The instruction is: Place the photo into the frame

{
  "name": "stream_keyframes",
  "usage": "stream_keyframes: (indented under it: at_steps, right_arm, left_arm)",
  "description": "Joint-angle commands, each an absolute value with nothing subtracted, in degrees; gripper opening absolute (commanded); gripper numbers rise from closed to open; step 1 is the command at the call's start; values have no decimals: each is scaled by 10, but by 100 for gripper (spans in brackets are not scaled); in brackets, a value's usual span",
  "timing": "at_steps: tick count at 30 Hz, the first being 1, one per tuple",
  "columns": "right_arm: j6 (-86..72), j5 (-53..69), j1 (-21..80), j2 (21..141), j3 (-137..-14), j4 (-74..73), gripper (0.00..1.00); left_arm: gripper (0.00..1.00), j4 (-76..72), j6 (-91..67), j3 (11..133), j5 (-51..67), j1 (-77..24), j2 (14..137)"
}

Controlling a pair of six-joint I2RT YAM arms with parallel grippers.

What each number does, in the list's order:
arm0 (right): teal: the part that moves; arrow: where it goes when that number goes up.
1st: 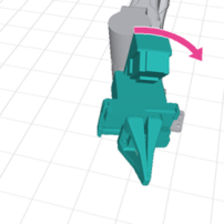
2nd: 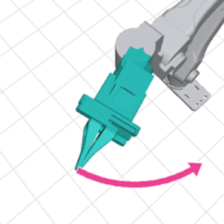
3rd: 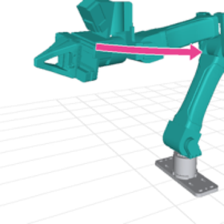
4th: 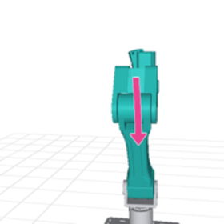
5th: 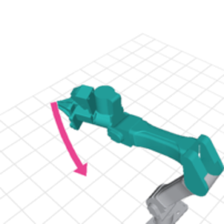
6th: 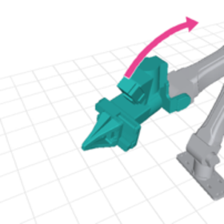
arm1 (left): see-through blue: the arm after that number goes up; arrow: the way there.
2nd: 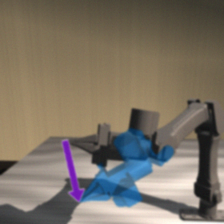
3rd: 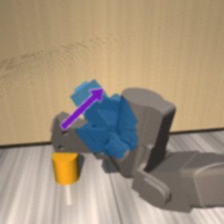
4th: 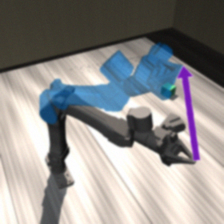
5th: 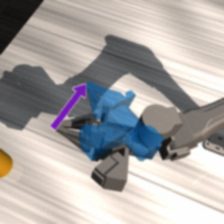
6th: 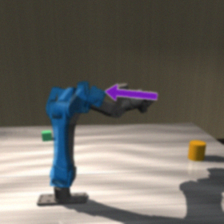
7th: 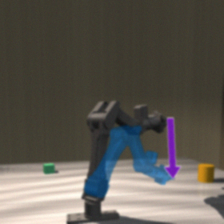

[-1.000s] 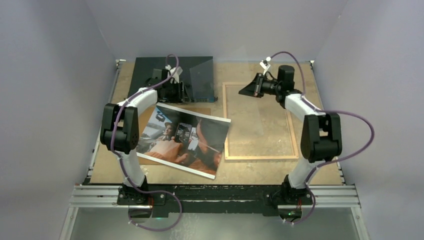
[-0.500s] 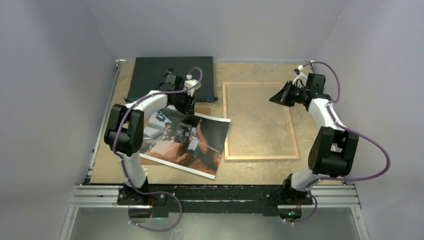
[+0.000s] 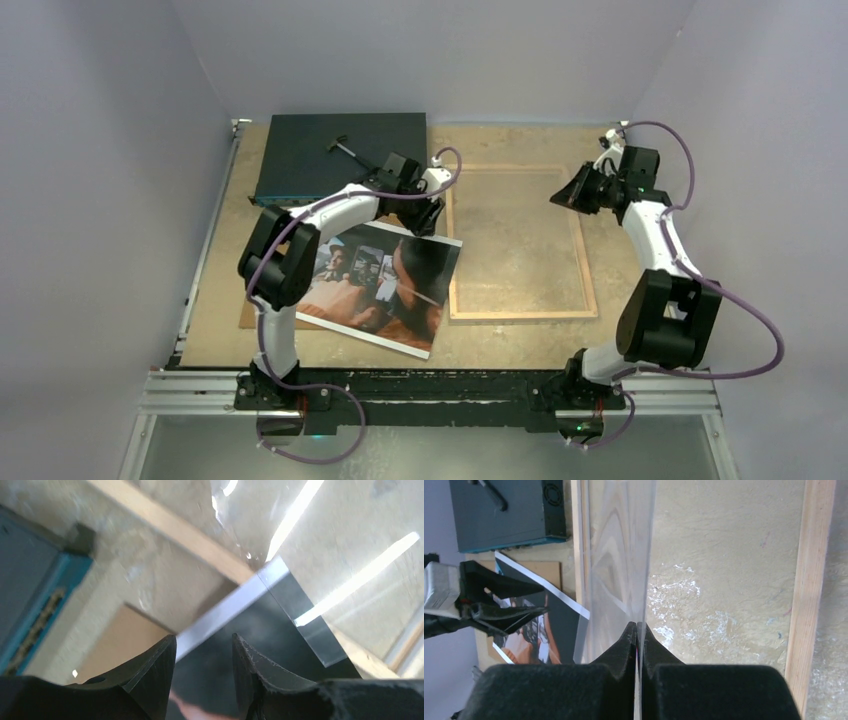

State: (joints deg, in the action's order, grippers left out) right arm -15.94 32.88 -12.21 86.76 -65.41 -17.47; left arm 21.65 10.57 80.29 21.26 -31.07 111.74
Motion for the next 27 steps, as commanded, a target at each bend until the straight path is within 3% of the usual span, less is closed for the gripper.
stream_keyframes:
  at_steps: [1,17,27]
  right_arm:
    - [-175,327,-128,813,-648,-160,0]
    - [-246,393,-139,725,-597,-114,0]
    - [-232,394,-139,744,-619,-119,0]
  left_arm:
    - [44,187,110,876,226,-310,1166]
    - [39,152,131,898,144,-339,1234]
    - [35,151,183,795,100,-331,1137]
